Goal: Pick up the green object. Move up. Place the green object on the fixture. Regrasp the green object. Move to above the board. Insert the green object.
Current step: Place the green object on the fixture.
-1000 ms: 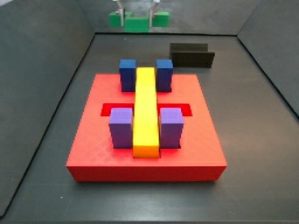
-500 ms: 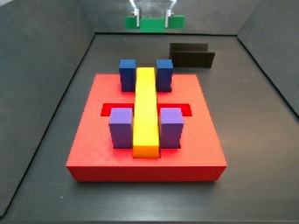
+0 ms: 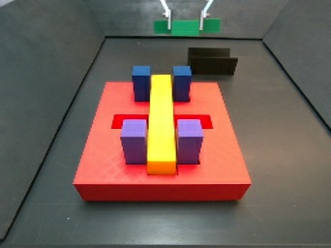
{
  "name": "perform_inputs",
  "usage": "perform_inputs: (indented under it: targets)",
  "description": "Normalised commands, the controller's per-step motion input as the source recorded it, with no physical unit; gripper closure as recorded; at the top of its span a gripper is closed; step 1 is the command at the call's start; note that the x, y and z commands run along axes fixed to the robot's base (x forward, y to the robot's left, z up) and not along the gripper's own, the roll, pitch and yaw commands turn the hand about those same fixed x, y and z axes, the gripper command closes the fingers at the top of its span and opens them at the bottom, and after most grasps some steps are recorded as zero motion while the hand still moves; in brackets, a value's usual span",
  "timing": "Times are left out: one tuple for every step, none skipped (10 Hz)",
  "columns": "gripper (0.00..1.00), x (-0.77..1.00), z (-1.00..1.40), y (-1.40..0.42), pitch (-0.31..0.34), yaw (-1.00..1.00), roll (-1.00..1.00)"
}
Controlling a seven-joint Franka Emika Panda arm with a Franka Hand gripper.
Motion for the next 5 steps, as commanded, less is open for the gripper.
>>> perform_inputs:
  targets:
    - [1.0,1.0,0.0,0.0,0.0,-0.1,-0.34]
    - [1.0,1.0,0.0,0.0,0.009,-0.09,-0.33]
    - [1.0,1.0,0.0,0.0,0.009,-0.08,-0.34]
    - [1.0,1.0,0.0,0.0,0.009,-0.11,-0.32]
    - [1.0,1.0,0.0,0.0,0.011,-0.11,-0.31]
